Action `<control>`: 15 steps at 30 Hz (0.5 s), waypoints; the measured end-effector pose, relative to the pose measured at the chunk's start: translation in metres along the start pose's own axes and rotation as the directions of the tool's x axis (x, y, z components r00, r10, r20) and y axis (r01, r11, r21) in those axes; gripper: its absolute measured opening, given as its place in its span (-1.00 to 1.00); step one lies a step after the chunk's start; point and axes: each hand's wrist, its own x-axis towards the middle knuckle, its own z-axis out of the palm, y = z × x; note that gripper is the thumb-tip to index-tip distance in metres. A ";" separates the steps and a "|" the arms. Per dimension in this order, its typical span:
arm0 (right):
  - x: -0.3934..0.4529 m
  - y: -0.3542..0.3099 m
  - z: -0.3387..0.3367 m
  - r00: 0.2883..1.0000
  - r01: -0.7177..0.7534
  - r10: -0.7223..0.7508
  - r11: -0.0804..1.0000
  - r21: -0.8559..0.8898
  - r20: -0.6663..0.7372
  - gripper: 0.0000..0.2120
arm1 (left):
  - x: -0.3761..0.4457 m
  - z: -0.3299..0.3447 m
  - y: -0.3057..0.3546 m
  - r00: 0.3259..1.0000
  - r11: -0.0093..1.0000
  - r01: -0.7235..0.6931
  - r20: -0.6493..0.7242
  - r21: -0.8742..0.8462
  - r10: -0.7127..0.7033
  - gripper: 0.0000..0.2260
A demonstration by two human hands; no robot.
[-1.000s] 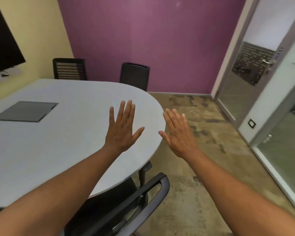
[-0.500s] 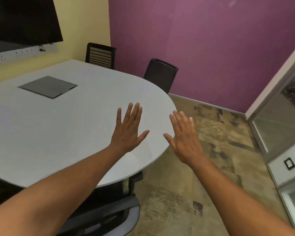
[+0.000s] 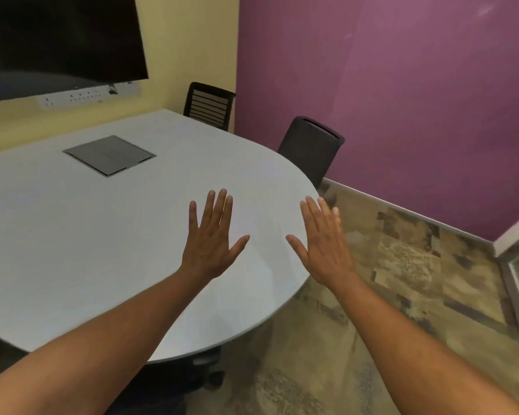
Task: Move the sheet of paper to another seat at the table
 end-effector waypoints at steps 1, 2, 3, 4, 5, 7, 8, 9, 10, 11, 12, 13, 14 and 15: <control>0.009 0.010 0.007 1.000 0.028 -0.028 1.000 0.010 0.001 -0.23 | 0.003 0.006 0.002 1.000 1.000 0.014 0.003 0.020 -0.014 -0.17; 0.017 0.021 0.015 0.998 0.056 -0.056 0.998 0.020 0.005 -0.22 | 0.006 0.012 0.005 0.999 0.999 0.030 0.012 0.040 -0.031 -0.17; 0.024 0.031 0.023 0.997 0.081 -0.082 0.996 0.026 0.012 -0.21 | 0.009 0.016 0.008 0.998 0.997 0.055 0.023 0.054 -0.056 -0.16; 0.031 0.042 0.030 0.993 0.113 -0.114 0.993 0.038 0.019 -0.21 | 0.013 0.021 0.011 0.997 0.995 0.070 0.025 0.077 -0.073 -0.16; 0.038 0.054 0.037 0.990 0.138 -0.139 0.989 0.056 0.027 -0.20 | 0.016 0.025 0.016 0.995 0.991 0.091 0.024 0.098 -0.094 -0.16; 0.051 0.078 0.049 0.981 0.185 -0.189 0.980 0.075 0.040 -0.19 | 0.021 0.032 0.028 0.991 0.982 0.134 0.013 0.130 -0.137 -0.16; 0.058 0.091 0.054 0.977 0.203 -0.207 0.976 0.082 0.049 -0.19 | 0.024 0.034 0.035 0.989 0.979 0.146 0.002 0.145 -0.148 -0.16; 0.064 0.103 0.058 0.973 0.219 -0.225 0.972 0.087 0.059 -0.19 | 0.028 0.035 0.042 0.987 0.977 0.157 -0.008 0.145 -0.158 -0.16; 0.071 0.115 0.063 0.966 0.243 -0.250 0.966 0.092 0.070 -0.20 | 0.031 0.035 0.049 0.986 0.976 0.166 -0.020 0.142 -0.165 -0.17; 0.078 0.126 0.068 0.957 0.272 -0.280 0.958 0.095 0.081 -0.20 | 0.034 0.035 0.056 0.983 0.973 0.181 -0.032 0.141 -0.178 -0.17; 0.086 0.135 0.073 0.947 0.299 -0.307 0.950 0.093 0.095 -0.20 | 0.036 0.035 0.062 0.980 0.968 0.200 -0.038 0.149 -0.196 -0.17; 0.094 0.143 0.078 0.939 0.316 -0.325 0.944 0.097 0.108 -0.20 | 0.038 0.036 0.069 0.976 0.962 0.218 -0.036 0.165 -0.215 -0.16; 0.102 0.147 0.081 0.934 0.327 -0.338 0.939 0.108 0.117 -0.20 | 0.040 0.036 0.074 0.972 0.955 0.235 -0.030 0.183 -0.233 -0.16; 0.110 0.150 0.085 0.928 0.338 -0.352 0.933 0.121 0.122 -0.21 | 0.040 0.038 0.077 0.968 0.948 0.249 -0.024 0.200 -0.250 -0.16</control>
